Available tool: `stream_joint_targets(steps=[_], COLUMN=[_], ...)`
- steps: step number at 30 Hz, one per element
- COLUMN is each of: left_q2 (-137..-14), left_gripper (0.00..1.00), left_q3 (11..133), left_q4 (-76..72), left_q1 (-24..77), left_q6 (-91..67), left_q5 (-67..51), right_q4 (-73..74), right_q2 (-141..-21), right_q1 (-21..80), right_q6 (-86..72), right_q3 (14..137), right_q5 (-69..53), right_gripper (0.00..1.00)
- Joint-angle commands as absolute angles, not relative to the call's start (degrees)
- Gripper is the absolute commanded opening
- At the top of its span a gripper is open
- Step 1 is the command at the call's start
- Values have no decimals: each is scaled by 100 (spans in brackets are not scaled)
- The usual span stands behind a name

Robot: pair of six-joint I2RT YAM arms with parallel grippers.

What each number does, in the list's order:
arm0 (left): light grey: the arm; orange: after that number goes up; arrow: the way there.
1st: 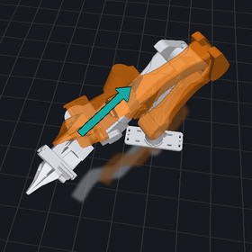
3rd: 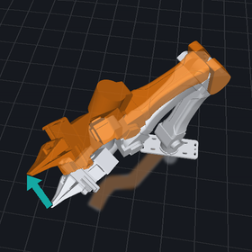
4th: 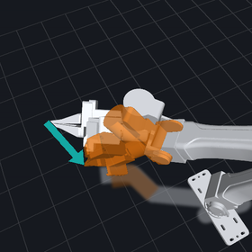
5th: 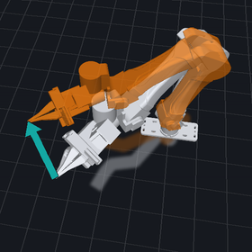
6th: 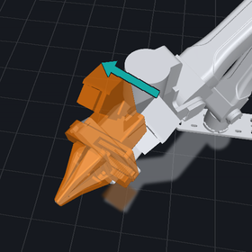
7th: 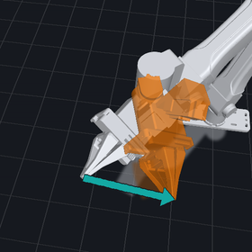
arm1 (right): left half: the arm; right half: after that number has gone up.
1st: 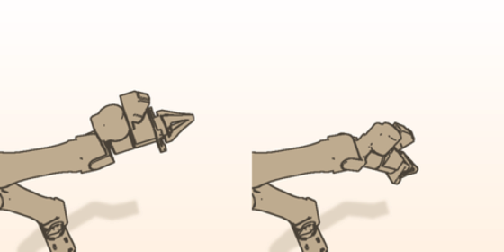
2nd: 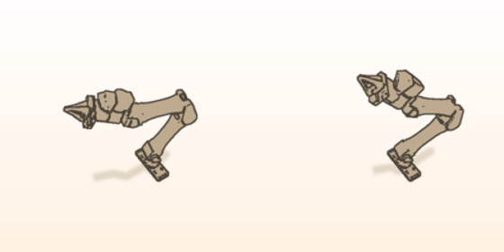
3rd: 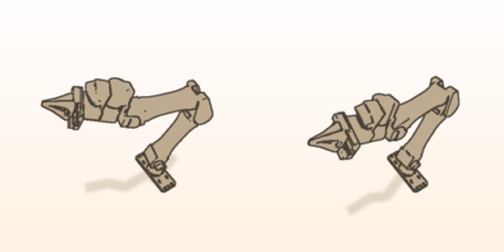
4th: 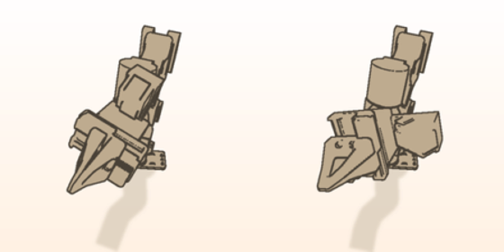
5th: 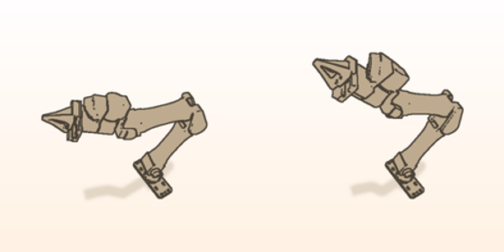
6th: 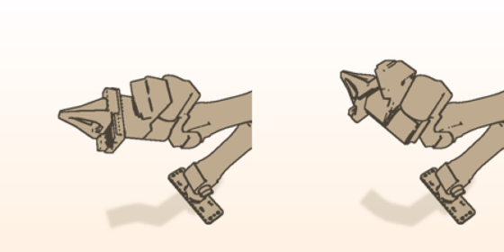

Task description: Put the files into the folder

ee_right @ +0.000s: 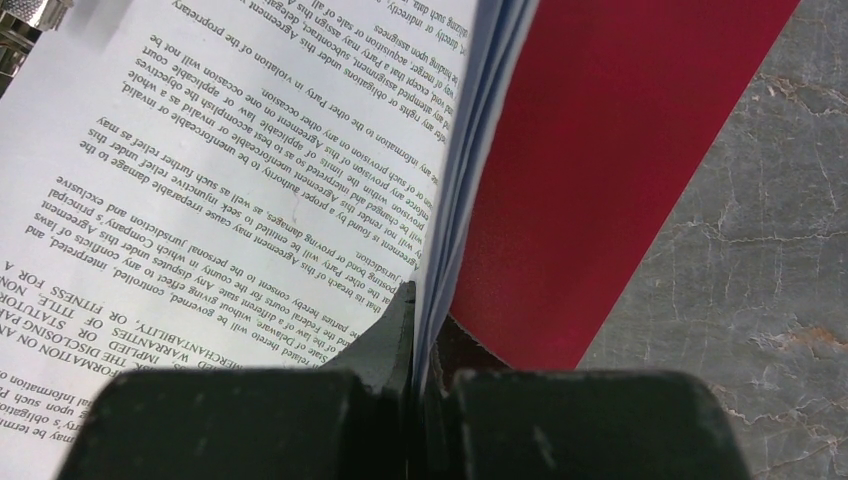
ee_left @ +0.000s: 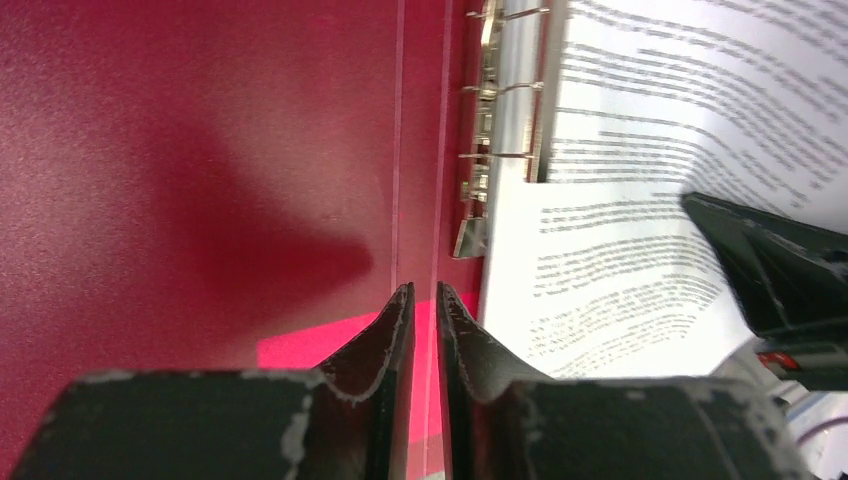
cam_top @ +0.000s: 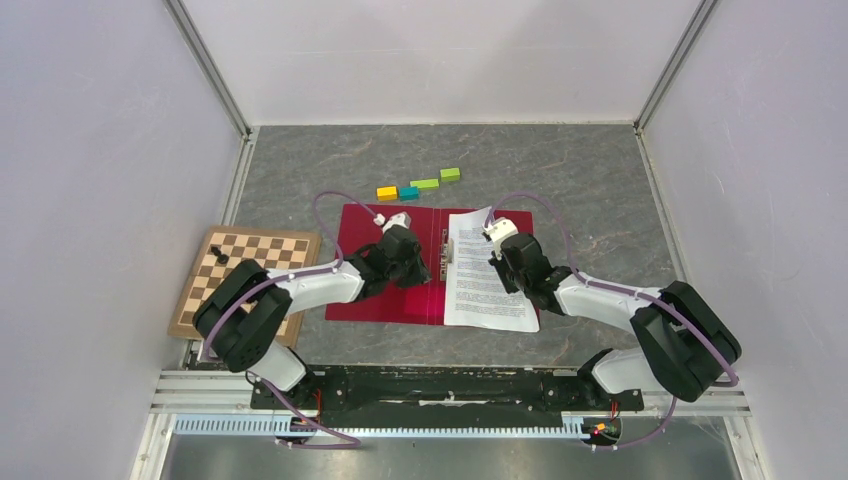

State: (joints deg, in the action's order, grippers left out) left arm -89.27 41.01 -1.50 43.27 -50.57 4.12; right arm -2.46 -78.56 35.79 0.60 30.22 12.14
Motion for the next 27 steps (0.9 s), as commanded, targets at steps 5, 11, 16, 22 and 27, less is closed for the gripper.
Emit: stream_joint_targets(steps=[5,11,16,22,27], left_q2=[-8624,-9059,-9408,-9885,-10127], left_gripper=[19,11,4,2,2], left_q3=[4671,4859,4945,5018,4969], left_q4=[-76,-207,-355,-369,-260], left_q1=[4588,4844,4952,5010,5036], left_q6=[-4599,-4712,-4841,-5007,-5243], left_q5=[-237,-412,-458,-271,-21], right_q4=[-330,-325,-325,-338,-325], right_q2=[-7923,-7958,-7968,-7964,-7966], right_q1=[3605,3604,3604,3602,3603], right_q6=[9,9,9,-70,-141], right_q3=[3295,3349,3340,3340,3357], right_q5=[1296,1279,1280,1273,1309], right_gripper=[0,0,0,0,0])
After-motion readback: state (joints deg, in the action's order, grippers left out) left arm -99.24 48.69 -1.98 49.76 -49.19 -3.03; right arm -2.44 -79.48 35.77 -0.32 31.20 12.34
